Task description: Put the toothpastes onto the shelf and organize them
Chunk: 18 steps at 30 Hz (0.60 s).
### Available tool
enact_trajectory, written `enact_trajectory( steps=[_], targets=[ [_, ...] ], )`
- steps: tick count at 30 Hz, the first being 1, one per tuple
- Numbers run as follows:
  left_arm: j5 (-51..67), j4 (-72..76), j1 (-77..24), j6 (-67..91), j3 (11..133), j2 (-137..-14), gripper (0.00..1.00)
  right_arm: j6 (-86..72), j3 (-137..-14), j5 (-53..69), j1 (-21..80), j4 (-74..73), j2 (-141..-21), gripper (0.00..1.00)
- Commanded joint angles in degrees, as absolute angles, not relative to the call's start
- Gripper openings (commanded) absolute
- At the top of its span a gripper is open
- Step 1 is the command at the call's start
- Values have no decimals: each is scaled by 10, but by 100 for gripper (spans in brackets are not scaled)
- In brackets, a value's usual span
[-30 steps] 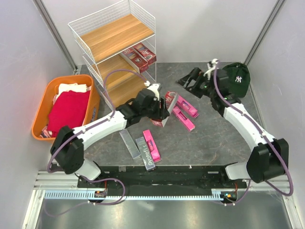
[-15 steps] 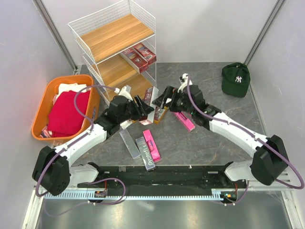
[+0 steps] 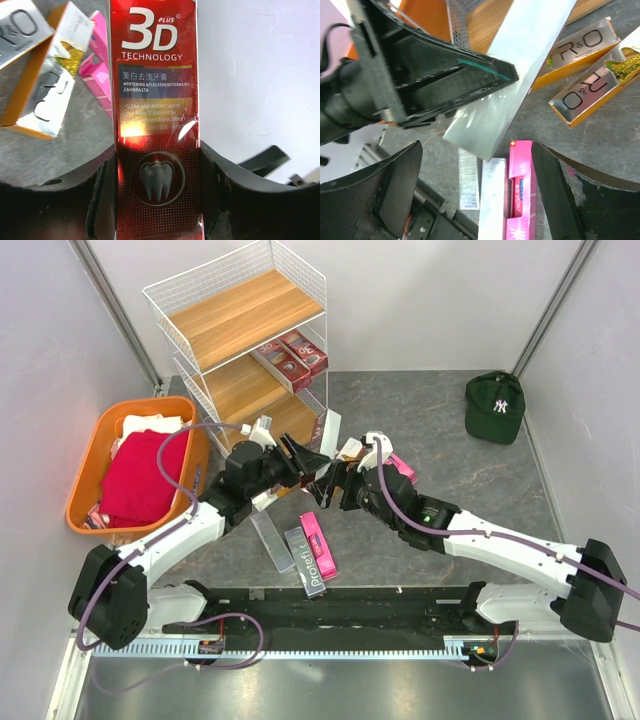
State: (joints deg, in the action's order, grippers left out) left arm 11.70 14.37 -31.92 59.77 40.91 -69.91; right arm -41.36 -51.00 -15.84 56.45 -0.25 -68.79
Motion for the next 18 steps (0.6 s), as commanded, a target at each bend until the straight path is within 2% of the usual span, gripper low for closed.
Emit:
enact_trajectory(
  steps=[1, 14, 18],
  targets=[
    [146, 225, -316, 635, 412, -702, 42, -406, -515, -219, 575, 14, -728, 98],
    [156, 233, -316, 649, 405, -692, 41, -425, -506, -287, 574, 96, -740, 91],
    [159, 245, -316, 657, 403, -697, 41, -423, -497, -286, 575, 130, -742, 82]
  ],
)
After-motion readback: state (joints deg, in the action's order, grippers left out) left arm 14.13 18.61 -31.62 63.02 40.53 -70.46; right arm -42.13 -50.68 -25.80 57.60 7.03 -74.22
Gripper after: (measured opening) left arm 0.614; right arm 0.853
